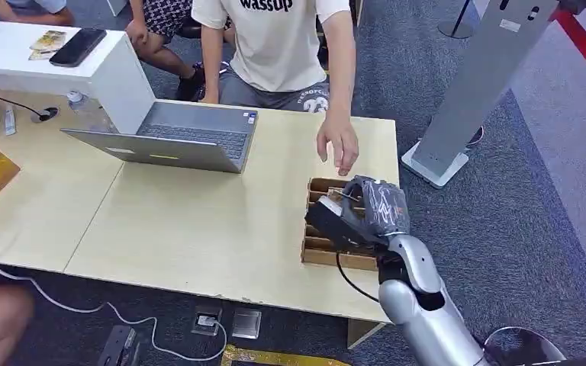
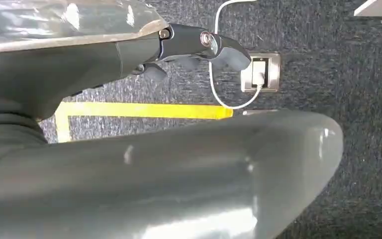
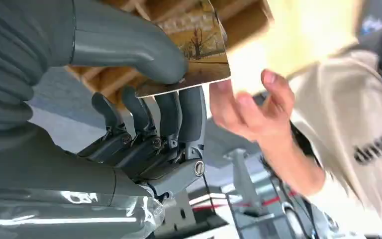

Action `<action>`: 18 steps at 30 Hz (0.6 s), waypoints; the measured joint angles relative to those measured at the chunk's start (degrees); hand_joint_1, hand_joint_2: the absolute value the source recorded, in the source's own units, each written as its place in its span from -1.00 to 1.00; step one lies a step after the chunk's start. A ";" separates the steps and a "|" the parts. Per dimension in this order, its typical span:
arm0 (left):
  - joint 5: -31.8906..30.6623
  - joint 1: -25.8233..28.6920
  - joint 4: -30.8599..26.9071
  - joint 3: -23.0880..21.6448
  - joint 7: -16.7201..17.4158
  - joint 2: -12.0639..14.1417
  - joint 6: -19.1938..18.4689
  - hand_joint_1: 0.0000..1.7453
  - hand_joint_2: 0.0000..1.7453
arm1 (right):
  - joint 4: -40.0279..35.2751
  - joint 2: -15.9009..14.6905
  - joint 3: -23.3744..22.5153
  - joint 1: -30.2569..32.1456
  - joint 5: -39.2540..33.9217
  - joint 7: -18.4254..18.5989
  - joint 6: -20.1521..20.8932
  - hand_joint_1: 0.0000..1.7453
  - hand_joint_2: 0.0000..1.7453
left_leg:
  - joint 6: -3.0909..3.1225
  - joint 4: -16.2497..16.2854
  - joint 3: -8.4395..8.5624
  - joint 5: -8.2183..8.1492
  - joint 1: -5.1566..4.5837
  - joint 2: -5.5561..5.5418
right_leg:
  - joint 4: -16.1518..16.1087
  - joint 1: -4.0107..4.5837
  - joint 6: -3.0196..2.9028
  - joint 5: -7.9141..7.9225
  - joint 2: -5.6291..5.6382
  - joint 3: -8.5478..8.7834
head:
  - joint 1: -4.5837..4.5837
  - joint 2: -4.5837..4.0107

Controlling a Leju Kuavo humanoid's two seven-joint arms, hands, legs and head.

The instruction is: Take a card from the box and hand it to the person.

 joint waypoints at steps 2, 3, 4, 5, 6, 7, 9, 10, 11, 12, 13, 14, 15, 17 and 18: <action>0.00 0.00 0.00 0.00 0.00 0.00 -0.02 -1.00 -1.00 | -3.13 -0.59 -0.39 -0.61 -0.94 0.54 1.02 0.70 1.00 | 0.00 0.00 0.00 0.00 0.00 0.00 | 0.00 0.00 0.00 0.00 -0.01 0.00 | 0.02 0.00; 0.00 -0.01 0.00 0.02 0.00 0.02 -0.18 -1.00 -1.00 | -4.63 -0.90 -0.39 -0.77 -1.42 0.70 1.46 0.70 1.00 | 0.00 0.00 0.00 0.00 0.00 0.00 | 0.00 0.00 0.00 0.00 -0.01 0.00 | 0.00 0.00; 0.00 -0.01 0.02 0.00 0.02 0.06 -0.24 -1.00 -1.00 | -6.04 -1.20 -0.39 -0.95 -1.73 0.76 1.81 0.70 1.00 | 0.00 0.00 0.00 0.00 0.00 0.00 | 0.00 0.00 0.00 0.00 0.00 0.00 | 0.00 0.00; 0.00 -0.05 0.02 0.00 0.09 0.07 -0.35 -1.00 -1.00 | -7.31 -1.44 -0.44 -1.12 -1.92 0.76 1.90 0.70 1.00 | 0.00 0.00 0.00 0.00 0.00 0.00 | 0.00 0.00 0.00 0.00 0.00 0.00 | -0.02 0.00; 0.00 -0.10 0.02 0.00 0.13 0.09 -0.37 -1.00 -1.00 | -8.67 -1.70 -0.44 -1.30 -2.25 0.53 1.81 0.70 1.00 | 0.00 0.00 0.00 0.00 0.00 0.00 | 0.00 0.00 0.00 0.00 0.00 0.00 | -0.02 0.00; -0.02 -0.13 0.02 0.00 0.18 0.09 -0.44 -1.00 -1.00 | -9.64 -1.86 -0.44 -1.46 -2.23 0.00 1.48 0.70 1.00 | 0.00 0.00 0.00 0.00 0.00 0.00 | 0.00 0.00 0.00 0.00 0.00 0.00 | 0.00 0.00; -0.18 -0.25 0.00 0.00 0.22 0.09 -0.55 -1.00 -1.00 | -10.68 -1.99 -0.37 -1.86 -1.57 -1.95 -0.18 0.70 1.00 | 0.00 0.00 -0.01 0.00 0.00 0.00 | 0.00 0.00 0.00 0.00 0.00 0.00 | -0.02 0.00; -0.28 -0.38 0.00 0.00 0.24 0.09 -0.61 -1.00 -1.00 | -10.77 -1.99 -0.35 -2.08 -1.53 -3.35 -1.43 0.70 1.00 | 0.00 0.00 -0.01 0.00 0.00 0.00 | 0.00 0.00 0.00 0.00 -0.01 0.00 | -0.02 0.00; -0.37 -0.49 0.00 0.00 0.26 0.09 -0.79 -1.00 -1.00 | -10.75 -1.97 -0.33 -2.29 -1.51 -4.75 -2.59 0.70 1.00 | 0.00 0.00 -0.01 0.00 0.00 -0.01 | 0.00 0.00 0.00 0.00 -0.01 0.01 | 0.00 0.00; -0.64 -0.63 0.00 0.00 0.33 0.09 -0.87 -1.00 -1.00 | -10.71 -1.97 -0.31 -2.49 -1.09 -5.92 -3.78 0.70 1.00 | 0.00 0.00 -0.03 0.00 0.00 -0.01 | 0.00 0.00 0.00 0.00 -0.01 0.01 | 0.00 0.00; -0.72 -0.75 0.00 0.00 0.41 0.07 -0.92 -1.00 -1.00 | -10.42 -1.94 -0.24 -2.80 -0.92 -7.03 -5.09 0.70 1.00 | 0.00 0.00 -0.03 0.00 0.00 -0.01 | 0.00 0.00 0.00 0.00 -0.01 0.01 | 0.02 0.00; -0.79 -0.94 0.00 0.00 0.57 0.07 -0.98 -1.00 -1.00 | -9.69 -1.86 -0.20 -3.17 -1.07 -8.62 -6.89 0.70 1.00 | 0.00 0.00 -0.03 0.00 0.00 -0.01 | 0.00 0.00 0.00 0.00 -0.01 0.01 | -0.02 0.00; -0.85 -1.13 0.00 0.00 0.68 0.07 -1.05 -1.00 -1.00 | -8.57 -1.55 -0.20 -3.52 -0.94 -10.46 -9.26 0.70 1.00 | 0.00 0.00 -0.03 0.00 0.00 -0.01 | 0.00 0.00 0.00 0.00 -0.01 0.01 | 0.02 0.00; -0.98 -1.48 0.00 0.00 0.77 0.04 -1.12 -1.00 -1.00 | -6.46 -1.13 -0.13 -4.09 0.20 -12.79 -12.99 0.70 1.00 | 0.00 0.00 -0.03 0.00 0.00 -0.03 | 0.00 0.00 0.00 0.00 -0.02 0.02 | 0.02 0.00; -1.14 -1.66 0.00 0.00 0.85 0.04 -1.22 -1.00 -1.00 | -5.22 -0.92 -0.11 -4.25 0.33 -14.25 -15.14 0.70 1.00 | 0.00 0.00 -0.03 0.00 0.00 -0.03 | 0.00 0.00 0.00 0.00 -0.02 0.02 | 0.00 0.00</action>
